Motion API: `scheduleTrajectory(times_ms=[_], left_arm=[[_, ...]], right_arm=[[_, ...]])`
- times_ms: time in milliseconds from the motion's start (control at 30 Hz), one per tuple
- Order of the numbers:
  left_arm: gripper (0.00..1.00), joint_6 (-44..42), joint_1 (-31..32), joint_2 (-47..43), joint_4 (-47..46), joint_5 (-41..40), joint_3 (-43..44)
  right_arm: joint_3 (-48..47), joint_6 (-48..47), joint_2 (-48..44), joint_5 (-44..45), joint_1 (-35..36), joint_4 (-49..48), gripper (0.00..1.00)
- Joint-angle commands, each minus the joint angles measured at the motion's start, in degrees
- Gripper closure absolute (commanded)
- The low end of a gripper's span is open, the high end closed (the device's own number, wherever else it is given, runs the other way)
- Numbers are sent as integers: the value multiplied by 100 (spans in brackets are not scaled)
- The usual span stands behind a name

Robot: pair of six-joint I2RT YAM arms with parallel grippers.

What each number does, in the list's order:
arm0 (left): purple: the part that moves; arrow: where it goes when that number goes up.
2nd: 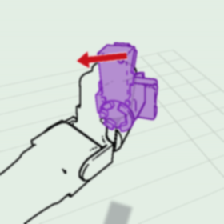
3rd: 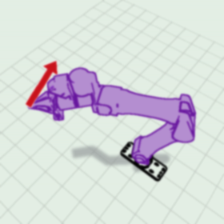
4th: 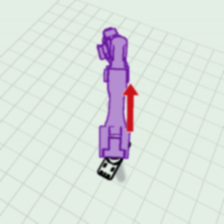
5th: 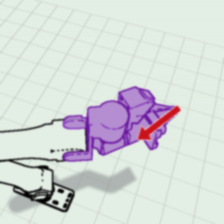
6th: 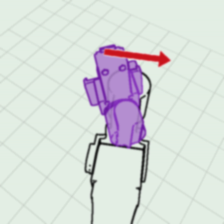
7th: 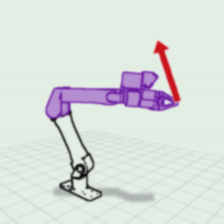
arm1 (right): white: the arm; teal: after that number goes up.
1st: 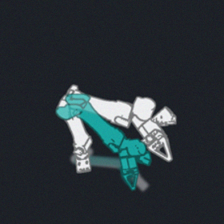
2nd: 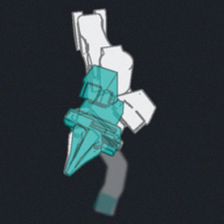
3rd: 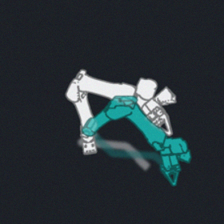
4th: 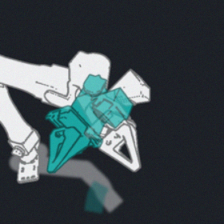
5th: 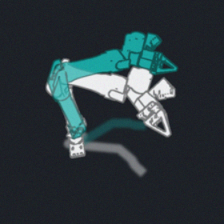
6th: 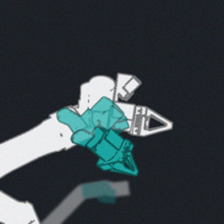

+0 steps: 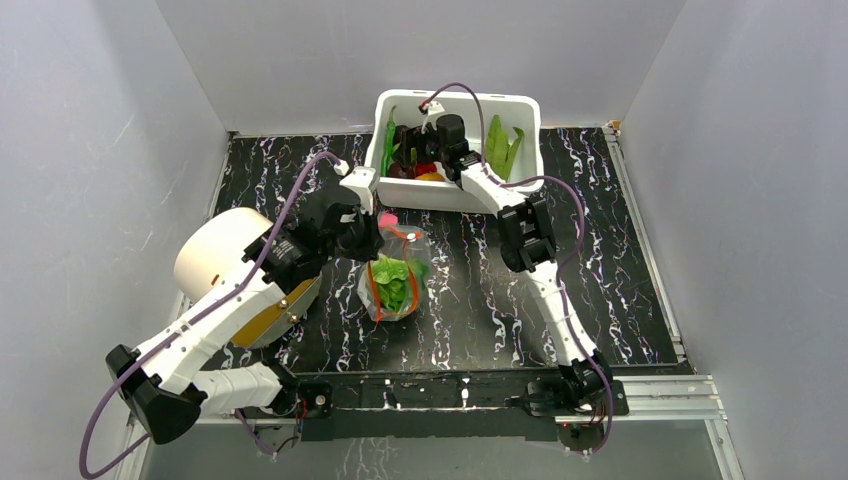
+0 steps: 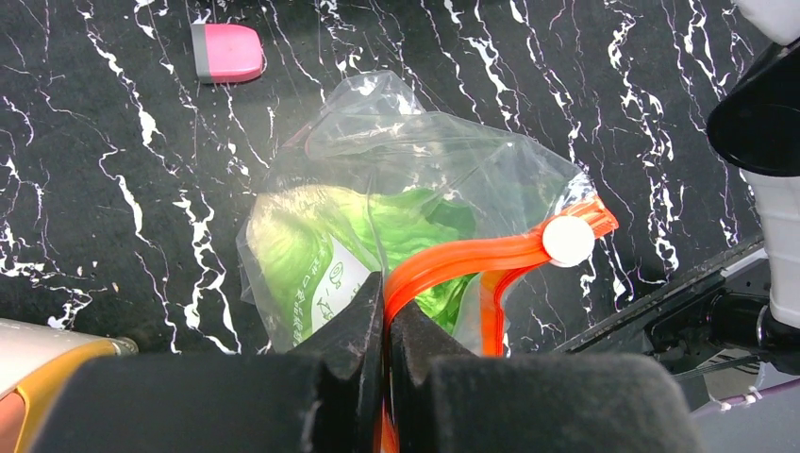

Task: Place the food in the zip-top bag and seal the zipper
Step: Pick up the fake fruit from the bin.

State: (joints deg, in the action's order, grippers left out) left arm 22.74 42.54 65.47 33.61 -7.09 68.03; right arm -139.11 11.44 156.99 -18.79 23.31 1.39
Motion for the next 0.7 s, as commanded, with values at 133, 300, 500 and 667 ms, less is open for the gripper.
scheduleTrajectory(times_ms=[133,300,500,667], left_arm=[[100,-121,8,-479,21,-167,163],[100,-196,8,-605,47,-234,140],[100,-266,9,-638,127,-377,63],[100,-210,8,-636,75,-373,44]], right_arm=[[-447,-336,279,261,9,72,39],[-310,-227,288,447,44,1,63],[161,-8,-179,897,-8,-446,77],[731,346,-796,1198,-196,-848,84]])
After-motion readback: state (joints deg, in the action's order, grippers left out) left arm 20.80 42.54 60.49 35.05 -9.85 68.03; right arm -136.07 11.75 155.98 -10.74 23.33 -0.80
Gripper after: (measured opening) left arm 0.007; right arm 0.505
